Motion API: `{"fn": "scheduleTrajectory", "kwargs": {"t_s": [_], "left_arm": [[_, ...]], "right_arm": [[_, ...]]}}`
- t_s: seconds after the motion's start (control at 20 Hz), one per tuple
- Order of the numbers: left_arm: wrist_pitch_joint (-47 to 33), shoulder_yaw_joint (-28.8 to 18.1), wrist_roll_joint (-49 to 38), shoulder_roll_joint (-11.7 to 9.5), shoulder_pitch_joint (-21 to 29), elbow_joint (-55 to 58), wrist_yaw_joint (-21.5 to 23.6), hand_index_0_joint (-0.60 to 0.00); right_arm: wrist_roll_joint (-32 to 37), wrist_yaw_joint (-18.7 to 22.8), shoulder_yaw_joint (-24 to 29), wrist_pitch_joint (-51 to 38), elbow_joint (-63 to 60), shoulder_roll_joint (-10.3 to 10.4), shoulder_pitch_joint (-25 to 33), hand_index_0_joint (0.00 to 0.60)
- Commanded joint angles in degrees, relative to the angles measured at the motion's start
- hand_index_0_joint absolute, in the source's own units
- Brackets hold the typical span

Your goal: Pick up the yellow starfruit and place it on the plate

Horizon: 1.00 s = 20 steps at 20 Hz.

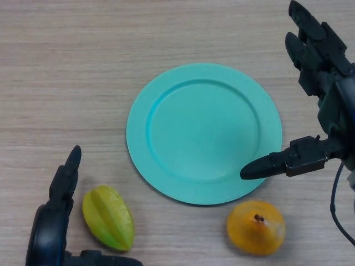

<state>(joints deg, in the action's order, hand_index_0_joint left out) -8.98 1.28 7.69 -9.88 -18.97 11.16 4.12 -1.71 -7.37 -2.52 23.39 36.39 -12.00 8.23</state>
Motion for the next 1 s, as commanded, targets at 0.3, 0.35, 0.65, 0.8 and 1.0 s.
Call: {"fn": "scheduleTrajectory", "kwargs": {"t_s": [0.3, 0.35, 0.65, 0.8, 1.0], "left_arm": [[-0.4, -3.4, 0.9, -1.8, 2.5, -0.2, -0.9, -0.600], [-1.1, -3.4, 2.1, -1.9, 2.5, -0.6, -0.9, -0.600], [6.6, -4.5, -0.3, -1.2, -0.4, 7.3, -4.7, -0.600], [11.6, -7.0, -3.2, -1.0, -0.3, 15.4, -3.5, -0.600], [20.3, -9.0, -3.4, -1.3, 5.4, 24.3, -6.9, -0.600]], "right_arm": [[2.4, 1.9, 2.4, -4.6, 4.9, -1.0, 1.6, 0.000], [2.1, 1.9, 2.3, -5.0, 4.9, -1.0, 1.3, 0.000], [0.5, 0.9, 1.6, -3.4, 6.6, -0.6, 0.6, 0.000], [0.2, 0.9, 1.4, -2.2, 7.5, -0.7, 0.9, 0.000], [0.9, 1.0, 2.0, 0.0, 8.9, -0.8, 0.8, 0.000]]}}
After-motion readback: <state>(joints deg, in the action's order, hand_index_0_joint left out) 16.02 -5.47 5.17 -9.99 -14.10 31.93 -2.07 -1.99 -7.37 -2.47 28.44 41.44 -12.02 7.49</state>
